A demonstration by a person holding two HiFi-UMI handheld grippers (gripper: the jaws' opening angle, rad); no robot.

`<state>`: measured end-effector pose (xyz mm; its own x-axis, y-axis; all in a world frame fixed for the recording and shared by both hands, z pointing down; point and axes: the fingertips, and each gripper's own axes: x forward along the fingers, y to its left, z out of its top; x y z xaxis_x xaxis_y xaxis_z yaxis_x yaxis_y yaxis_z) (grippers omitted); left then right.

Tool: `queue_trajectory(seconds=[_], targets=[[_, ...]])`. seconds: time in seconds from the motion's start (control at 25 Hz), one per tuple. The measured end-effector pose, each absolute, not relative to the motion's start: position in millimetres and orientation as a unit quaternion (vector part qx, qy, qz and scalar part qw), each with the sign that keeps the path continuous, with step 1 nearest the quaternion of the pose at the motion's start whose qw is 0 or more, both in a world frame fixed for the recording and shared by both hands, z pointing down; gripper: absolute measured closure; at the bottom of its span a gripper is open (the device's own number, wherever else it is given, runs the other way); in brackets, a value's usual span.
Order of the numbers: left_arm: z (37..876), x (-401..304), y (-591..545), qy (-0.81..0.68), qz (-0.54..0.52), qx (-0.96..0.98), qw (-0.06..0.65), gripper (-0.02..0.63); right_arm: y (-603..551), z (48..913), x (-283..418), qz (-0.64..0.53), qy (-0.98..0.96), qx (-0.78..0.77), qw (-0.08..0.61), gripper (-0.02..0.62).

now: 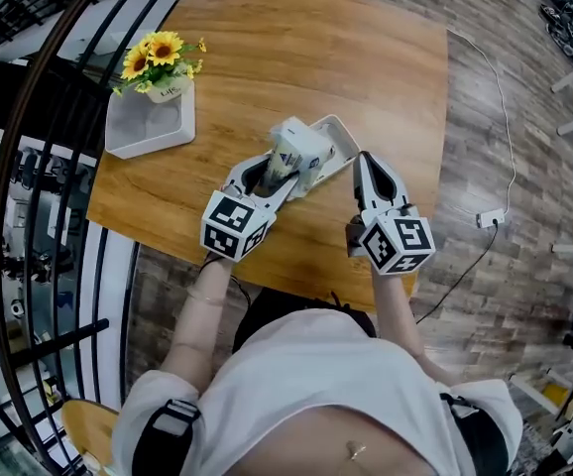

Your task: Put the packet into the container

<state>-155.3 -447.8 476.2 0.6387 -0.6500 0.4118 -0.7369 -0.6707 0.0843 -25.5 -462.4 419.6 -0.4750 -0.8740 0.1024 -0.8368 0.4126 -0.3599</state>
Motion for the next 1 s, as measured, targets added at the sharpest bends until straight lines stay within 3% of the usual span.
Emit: queue_trajectory(seconds=[1.0], targets=[[561, -132, -477, -0.269, 0.374, 0.875, 0.150, 0.410, -487, 458, -24, -0.223, 0.825, -0.519, 0.022, 0.583]])
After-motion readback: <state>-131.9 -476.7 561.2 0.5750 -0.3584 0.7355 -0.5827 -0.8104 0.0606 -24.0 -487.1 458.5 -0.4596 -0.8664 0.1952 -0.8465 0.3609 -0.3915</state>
